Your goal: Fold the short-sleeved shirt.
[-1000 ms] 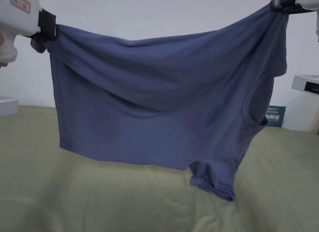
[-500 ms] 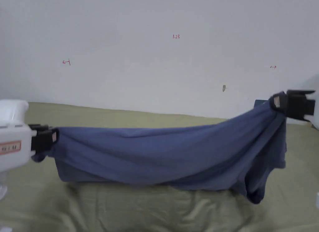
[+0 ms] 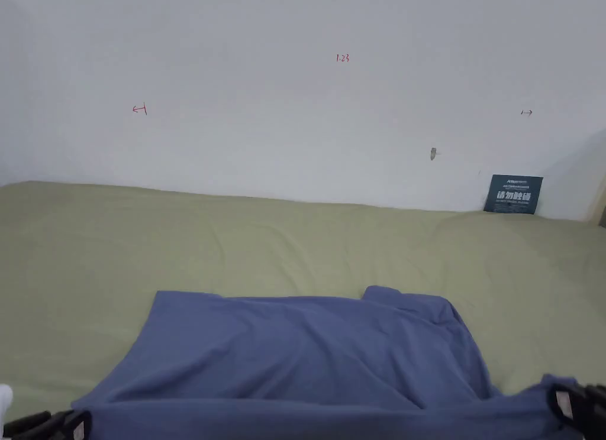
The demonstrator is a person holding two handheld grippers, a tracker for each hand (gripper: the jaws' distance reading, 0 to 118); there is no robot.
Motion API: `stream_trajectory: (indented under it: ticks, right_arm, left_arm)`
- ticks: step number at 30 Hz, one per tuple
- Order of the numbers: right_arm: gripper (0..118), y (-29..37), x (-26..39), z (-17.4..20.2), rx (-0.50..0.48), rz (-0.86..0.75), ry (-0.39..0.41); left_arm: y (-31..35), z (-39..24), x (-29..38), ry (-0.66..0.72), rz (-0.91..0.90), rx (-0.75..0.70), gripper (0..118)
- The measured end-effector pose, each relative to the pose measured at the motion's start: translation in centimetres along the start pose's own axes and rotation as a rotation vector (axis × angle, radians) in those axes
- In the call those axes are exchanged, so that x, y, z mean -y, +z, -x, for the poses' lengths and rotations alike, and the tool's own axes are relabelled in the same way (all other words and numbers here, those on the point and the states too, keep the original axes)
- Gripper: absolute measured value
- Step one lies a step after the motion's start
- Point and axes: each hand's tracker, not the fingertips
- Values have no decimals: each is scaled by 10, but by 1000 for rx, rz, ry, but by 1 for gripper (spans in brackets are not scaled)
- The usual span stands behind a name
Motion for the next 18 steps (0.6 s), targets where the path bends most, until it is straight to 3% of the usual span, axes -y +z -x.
stream_trajectory:
  ticks: [7,8,10,11,12,13,14,15,16,18]
  right_arm:
    - [0,3,63,-4,34,113,-88]
    - [0,3,70,-6,33,125,-92]
    - [8,2,79,-7,35,138,-95]
    - [23,2,83,-8,39,151,-95]
    - [60,-1,88,-17,59,164,-93]
    - [81,0,89,-20,85,170,-96]
    - [90,3,89,-22,113,181,-113]
    - [90,7,89,-22,153,180,-121]
    - [105,12,87,-21,166,154,-121]
    - [105,26,83,-16,146,86,-109]
  left_arm:
    - [-4,6,43,-29,92,11,8]
    - [-5,7,48,-40,95,7,13]
    - [-6,13,54,-54,110,-9,66]
    - [-6,18,58,-58,108,-48,89]
    - [-5,23,60,-41,112,-77,96]
    - [-2,29,61,-19,119,-92,96]
    - [7,34,61,17,116,-86,96]
    - [15,33,65,67,90,-87,96]
    - [23,33,66,95,84,-81,96]
    - [41,27,68,129,65,-83,96]
